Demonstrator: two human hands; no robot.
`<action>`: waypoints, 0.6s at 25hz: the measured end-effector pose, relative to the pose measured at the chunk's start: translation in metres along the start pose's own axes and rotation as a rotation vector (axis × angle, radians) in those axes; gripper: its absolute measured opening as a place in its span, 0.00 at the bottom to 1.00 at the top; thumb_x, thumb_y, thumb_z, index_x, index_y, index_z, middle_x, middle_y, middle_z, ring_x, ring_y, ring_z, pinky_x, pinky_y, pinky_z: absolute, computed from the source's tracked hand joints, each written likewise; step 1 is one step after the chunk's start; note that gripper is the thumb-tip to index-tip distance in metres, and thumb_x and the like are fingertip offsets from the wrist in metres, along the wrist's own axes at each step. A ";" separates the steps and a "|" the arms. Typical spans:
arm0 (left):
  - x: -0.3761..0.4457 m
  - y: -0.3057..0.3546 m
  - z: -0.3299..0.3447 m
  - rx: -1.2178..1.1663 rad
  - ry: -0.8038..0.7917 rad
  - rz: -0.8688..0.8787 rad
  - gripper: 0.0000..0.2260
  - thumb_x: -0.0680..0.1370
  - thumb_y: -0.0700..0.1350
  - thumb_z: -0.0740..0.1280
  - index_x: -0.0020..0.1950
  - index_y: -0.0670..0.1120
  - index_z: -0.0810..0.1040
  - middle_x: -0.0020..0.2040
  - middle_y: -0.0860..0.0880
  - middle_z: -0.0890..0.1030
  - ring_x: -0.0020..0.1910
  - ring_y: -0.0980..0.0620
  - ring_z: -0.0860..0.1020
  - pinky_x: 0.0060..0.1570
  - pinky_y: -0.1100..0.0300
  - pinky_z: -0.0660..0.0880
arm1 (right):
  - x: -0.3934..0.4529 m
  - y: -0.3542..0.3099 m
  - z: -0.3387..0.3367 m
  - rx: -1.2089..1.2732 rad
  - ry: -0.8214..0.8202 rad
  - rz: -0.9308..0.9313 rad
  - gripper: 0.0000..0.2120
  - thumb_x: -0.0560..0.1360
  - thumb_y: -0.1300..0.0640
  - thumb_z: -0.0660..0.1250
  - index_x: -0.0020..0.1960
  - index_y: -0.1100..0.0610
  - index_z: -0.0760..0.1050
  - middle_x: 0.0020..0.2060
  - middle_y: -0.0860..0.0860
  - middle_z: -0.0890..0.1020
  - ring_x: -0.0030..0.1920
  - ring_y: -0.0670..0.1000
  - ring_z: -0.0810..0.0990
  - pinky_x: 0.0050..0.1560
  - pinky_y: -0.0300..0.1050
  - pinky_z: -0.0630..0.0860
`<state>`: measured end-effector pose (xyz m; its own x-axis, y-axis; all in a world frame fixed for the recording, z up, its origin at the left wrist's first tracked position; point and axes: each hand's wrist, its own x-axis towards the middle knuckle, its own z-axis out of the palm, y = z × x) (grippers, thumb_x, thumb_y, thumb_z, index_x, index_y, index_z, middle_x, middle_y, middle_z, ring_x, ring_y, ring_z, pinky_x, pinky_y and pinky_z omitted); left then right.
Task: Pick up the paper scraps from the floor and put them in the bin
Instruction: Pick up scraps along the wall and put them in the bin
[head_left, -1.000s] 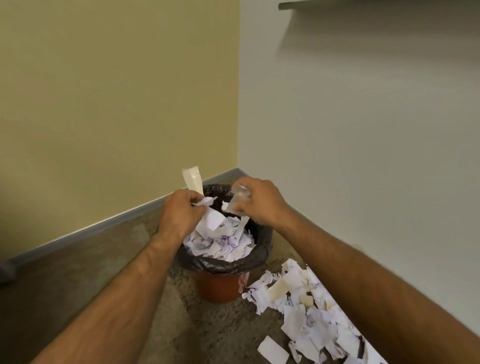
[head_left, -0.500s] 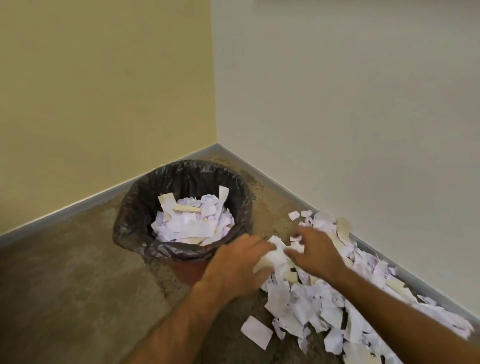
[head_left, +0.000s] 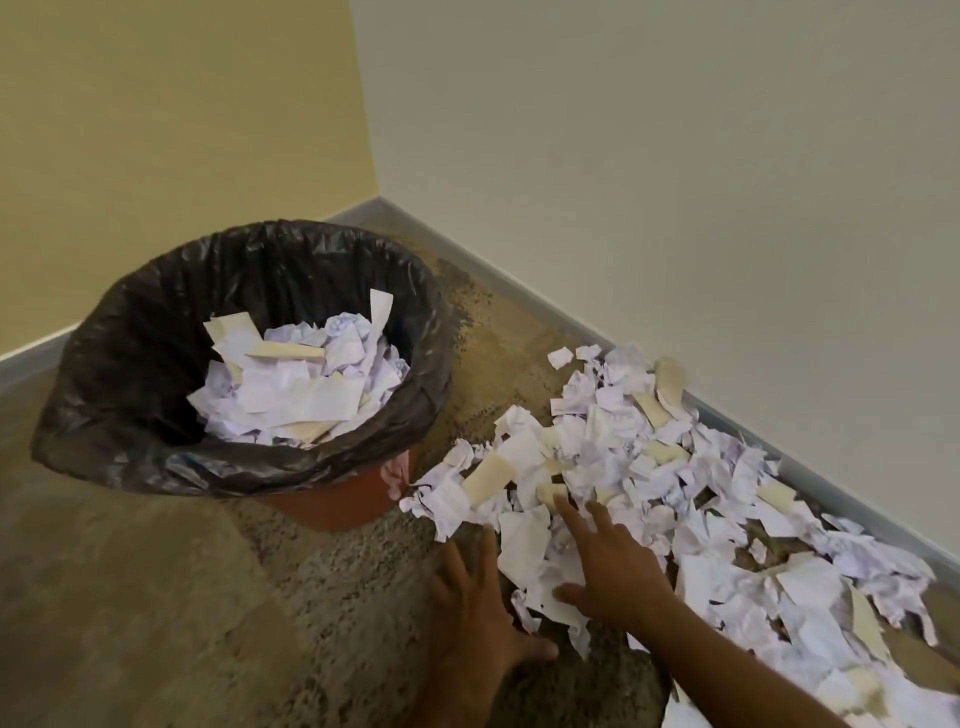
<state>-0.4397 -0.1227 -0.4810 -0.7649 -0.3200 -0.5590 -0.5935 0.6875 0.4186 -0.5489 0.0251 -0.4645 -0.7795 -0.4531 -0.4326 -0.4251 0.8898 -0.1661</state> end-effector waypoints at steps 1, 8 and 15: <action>0.004 0.004 0.001 0.018 0.018 -0.008 0.65 0.57 0.70 0.76 0.77 0.59 0.33 0.77 0.43 0.36 0.76 0.34 0.45 0.71 0.42 0.59 | 0.004 0.000 0.004 0.024 0.004 0.004 0.50 0.69 0.39 0.72 0.77 0.38 0.40 0.77 0.53 0.53 0.69 0.59 0.69 0.60 0.54 0.75; 0.030 0.023 0.006 0.030 0.062 0.073 0.60 0.57 0.68 0.76 0.76 0.64 0.39 0.72 0.45 0.47 0.70 0.39 0.53 0.67 0.46 0.64 | 0.015 -0.001 0.023 0.188 0.041 -0.052 0.34 0.68 0.51 0.75 0.69 0.41 0.64 0.63 0.50 0.69 0.56 0.52 0.77 0.53 0.41 0.77; 0.034 0.022 0.003 -0.107 0.142 0.127 0.30 0.66 0.53 0.79 0.66 0.53 0.73 0.65 0.49 0.63 0.66 0.48 0.65 0.63 0.57 0.68 | 0.009 -0.004 0.028 0.327 0.083 -0.055 0.28 0.66 0.46 0.77 0.63 0.46 0.72 0.55 0.48 0.77 0.51 0.46 0.75 0.49 0.36 0.69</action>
<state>-0.4777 -0.1167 -0.4929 -0.8584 -0.3288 -0.3937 -0.5073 0.6573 0.5573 -0.5416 0.0193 -0.4923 -0.7998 -0.4918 -0.3441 -0.3077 0.8282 -0.4684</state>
